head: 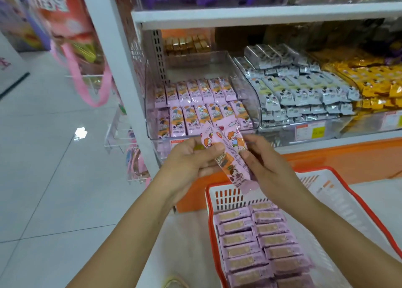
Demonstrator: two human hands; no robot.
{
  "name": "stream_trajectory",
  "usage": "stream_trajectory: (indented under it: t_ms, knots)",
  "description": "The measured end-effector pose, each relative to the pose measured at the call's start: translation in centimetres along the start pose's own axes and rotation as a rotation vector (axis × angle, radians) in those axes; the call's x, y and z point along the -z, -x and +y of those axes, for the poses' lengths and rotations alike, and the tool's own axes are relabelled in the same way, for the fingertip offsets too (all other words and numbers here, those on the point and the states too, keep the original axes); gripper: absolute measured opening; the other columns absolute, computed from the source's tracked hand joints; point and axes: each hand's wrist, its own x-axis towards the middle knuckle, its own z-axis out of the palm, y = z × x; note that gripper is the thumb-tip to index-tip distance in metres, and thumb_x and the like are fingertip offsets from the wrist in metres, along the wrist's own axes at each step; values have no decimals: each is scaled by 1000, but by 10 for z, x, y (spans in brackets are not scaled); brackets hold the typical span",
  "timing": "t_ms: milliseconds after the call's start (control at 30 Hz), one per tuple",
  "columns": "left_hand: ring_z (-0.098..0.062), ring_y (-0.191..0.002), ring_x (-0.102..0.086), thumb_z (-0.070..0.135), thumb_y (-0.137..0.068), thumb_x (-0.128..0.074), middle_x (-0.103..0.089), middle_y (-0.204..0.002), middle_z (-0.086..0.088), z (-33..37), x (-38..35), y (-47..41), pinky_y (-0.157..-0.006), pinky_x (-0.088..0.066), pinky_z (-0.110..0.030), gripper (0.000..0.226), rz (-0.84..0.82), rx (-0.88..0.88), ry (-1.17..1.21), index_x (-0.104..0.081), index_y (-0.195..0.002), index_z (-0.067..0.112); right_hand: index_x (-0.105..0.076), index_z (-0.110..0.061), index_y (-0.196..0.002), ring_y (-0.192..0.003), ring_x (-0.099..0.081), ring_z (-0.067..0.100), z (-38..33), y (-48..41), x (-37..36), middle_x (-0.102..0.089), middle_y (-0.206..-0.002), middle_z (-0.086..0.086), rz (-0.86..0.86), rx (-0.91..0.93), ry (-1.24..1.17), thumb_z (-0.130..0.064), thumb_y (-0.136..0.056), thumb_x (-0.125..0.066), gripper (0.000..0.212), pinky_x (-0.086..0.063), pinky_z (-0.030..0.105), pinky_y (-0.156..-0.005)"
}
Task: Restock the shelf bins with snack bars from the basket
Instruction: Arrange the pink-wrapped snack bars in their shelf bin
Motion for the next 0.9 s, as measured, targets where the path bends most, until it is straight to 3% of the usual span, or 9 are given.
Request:
stream_trajectory:
  t_ms: [133,267,367,467,567,667,733,833,900]
  knots:
    - [-35,-95,-68,16,-75,-73,-68,-94,-23,17,11,12,-78,-59,-37,57,118,-123,-144,-51,-120,-10,-46,-34,-136,-84,-57,0,-23,-6,-12,-61,-91,-16,11,142,208,-59,-87,-43,55,-43,16,-70]
    - [-26,-81,-72,24,-73,-73,-74,-88,-15,25,21,21,-75,-59,-34,42,193,-175,-209,-66,-107,1,-48,-39,-135,-80,-56,-2,-33,-11,-22,-56,-86,-30,28,214,175,-36,-94,-48,41,-40,9,-70]
    - [-19,-81,-72,33,-66,-74,-74,-89,-10,26,28,23,-77,-59,-31,59,214,-153,-220,-62,-116,4,-50,-43,-132,-88,-59,-9,-38,-13,-27,-61,-97,-31,6,124,57,-39,-90,-51,42,-44,13,-77]
    - [-23,-82,-72,34,-65,-77,-73,-89,-15,27,32,22,-78,-59,-31,78,301,-181,-235,-51,-129,-1,-45,-42,-139,-91,-53,-19,-48,-15,-34,-56,-104,-33,-52,91,123,-62,-74,-55,69,-41,5,-77]
    - [-23,-76,-73,28,-73,-74,-70,-82,-17,32,29,25,-80,-58,-32,68,324,-223,-238,-51,-128,-5,-42,-38,-141,-94,-48,-23,-59,-25,-42,-52,-122,-24,-53,92,198,-45,-79,-71,69,-38,-4,-76]
    - [-18,-73,-73,31,-86,-64,-74,-77,-4,41,33,29,-69,-59,-24,23,390,-270,-307,-69,-97,11,-50,-34,-128,-94,-57,-5,-70,-49,-41,-58,-120,-12,-43,26,95,-34,-79,-76,55,-49,9,-63]
    - [-15,-70,-72,31,-91,-61,-73,-76,2,45,46,28,-64,-59,-25,15,532,-296,-418,-67,-79,23,-53,-30,-124,-89,-58,0,-79,-74,-40,-59,-112,-10,-36,-103,-32,-37,-81,-73,47,-49,13,-51]
    - [-16,-77,-70,28,-90,-60,-73,-82,0,42,66,22,-78,-56,-31,12,701,-294,-620,-69,-84,22,-59,-23,-118,-93,-59,12,-85,-113,-47,-61,-106,-6,-109,-227,-95,-53,-77,-70,52,-51,28,-73]
    - [-17,-86,-67,26,-90,-58,-72,-94,-2,38,71,19,-82,-49,-27,20,741,-275,-733,-70,-100,15,-61,-15,-110,-80,-56,17,-86,-133,-62,-58,-89,0,-115,-234,-99,-47,-81,-68,43,-45,31,-72]
